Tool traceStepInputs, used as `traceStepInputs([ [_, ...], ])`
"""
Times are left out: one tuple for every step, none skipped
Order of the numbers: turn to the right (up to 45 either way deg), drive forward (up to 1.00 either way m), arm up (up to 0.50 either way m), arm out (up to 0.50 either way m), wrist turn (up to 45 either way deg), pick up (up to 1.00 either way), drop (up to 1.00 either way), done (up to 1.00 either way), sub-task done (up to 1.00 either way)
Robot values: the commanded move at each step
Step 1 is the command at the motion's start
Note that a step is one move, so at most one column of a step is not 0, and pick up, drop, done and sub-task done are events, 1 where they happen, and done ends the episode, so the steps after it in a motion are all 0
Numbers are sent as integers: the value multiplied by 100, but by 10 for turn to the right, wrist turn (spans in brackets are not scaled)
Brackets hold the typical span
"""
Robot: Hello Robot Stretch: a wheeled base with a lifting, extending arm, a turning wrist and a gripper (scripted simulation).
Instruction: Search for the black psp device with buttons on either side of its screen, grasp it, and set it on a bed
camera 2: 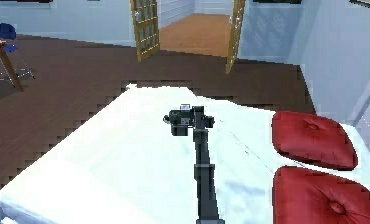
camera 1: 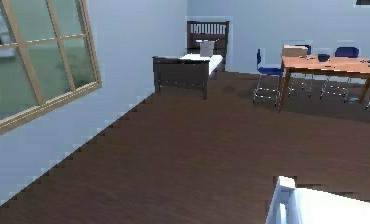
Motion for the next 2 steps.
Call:
traceStepInputs([
  [0, 0, -32, 0, 0, 0, 0, 0, 0],
  [0, 0, 0, 0, 0, 0, 100, 0, 0],
])
